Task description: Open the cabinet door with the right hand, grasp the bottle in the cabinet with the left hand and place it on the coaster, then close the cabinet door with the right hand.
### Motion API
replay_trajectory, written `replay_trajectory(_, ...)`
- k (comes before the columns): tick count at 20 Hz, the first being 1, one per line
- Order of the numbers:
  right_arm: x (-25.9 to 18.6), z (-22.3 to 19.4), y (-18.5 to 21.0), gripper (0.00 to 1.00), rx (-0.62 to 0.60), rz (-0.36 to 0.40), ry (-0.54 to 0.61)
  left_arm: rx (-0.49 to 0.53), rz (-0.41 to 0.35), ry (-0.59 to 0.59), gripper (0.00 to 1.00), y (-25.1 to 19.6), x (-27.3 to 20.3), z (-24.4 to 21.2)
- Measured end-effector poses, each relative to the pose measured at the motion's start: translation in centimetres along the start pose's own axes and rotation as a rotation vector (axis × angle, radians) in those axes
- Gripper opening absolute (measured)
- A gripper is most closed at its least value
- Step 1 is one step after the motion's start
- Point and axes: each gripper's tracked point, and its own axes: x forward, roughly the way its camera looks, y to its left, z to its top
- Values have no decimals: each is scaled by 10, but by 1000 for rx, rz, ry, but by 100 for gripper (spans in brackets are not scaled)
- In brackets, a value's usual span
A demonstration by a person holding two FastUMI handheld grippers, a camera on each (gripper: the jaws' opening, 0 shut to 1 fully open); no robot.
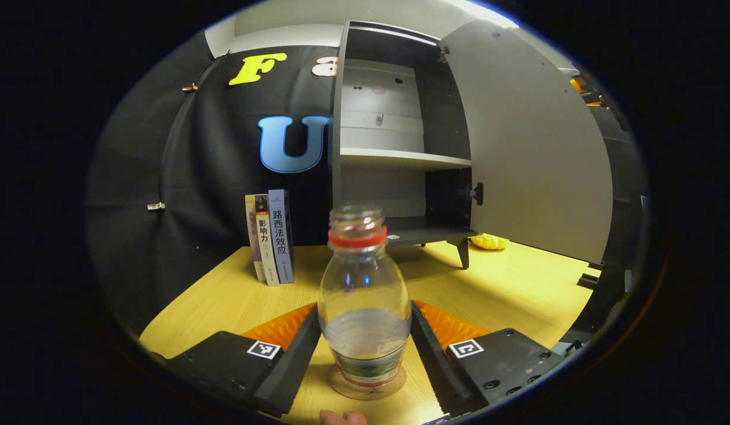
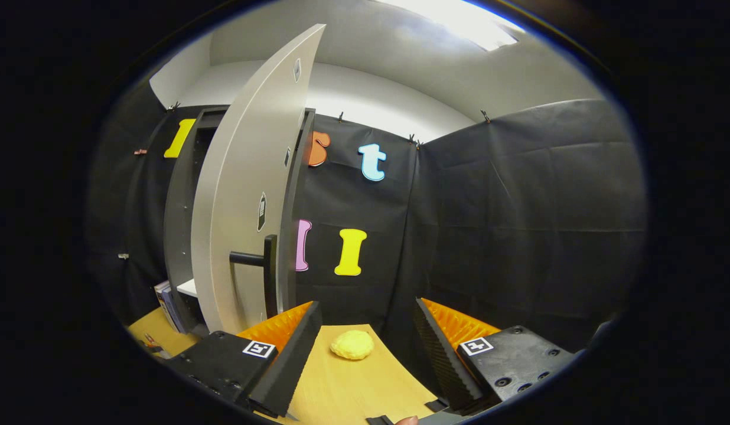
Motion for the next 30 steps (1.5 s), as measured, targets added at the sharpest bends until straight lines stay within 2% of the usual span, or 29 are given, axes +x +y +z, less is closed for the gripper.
replay_trajectory(6, 1, 1, 0, 97, -1, 12, 8, 4, 22, 9, 92, 11, -12, 57)
replay_trajectory(9, 4, 3, 3, 97, 40, 10, 3, 5, 27, -31, 92, 15, -22, 103)
replay_trajectory(12, 4, 0, 4, 98, 60, 10, 20, -37, 31, -40, 93, 17, -30, 146)
replay_trajectory(15, 2, 0, 13, 97, 99, 28, 32, -96, 68, -30, 94, 28, -38, 185)
replay_trajectory(20, 2, 0, 15, 95, 124, 20, 44, -94, 125, -136, 94, 60, -56, 259)
replay_trajectory(23, -2, -1, 17, 96, 131, 2, 56, -60, 178, -156, 94, 82, -64, 278)
replay_trajectory(28, -6, -3, 29, 97, 185, 1, 68, -91, 206, -128, 95, 102, -75, 281)
replay_trajectory(29, -13, -4, 34, 90, 204, 15, 74, -86, 214, -122, 95, 107, -75, 281)
replay_trajectory(30, -16, -3, 39, 90, 222, 25, 76, -81, 218, -121, 95, 112, -77, 282)
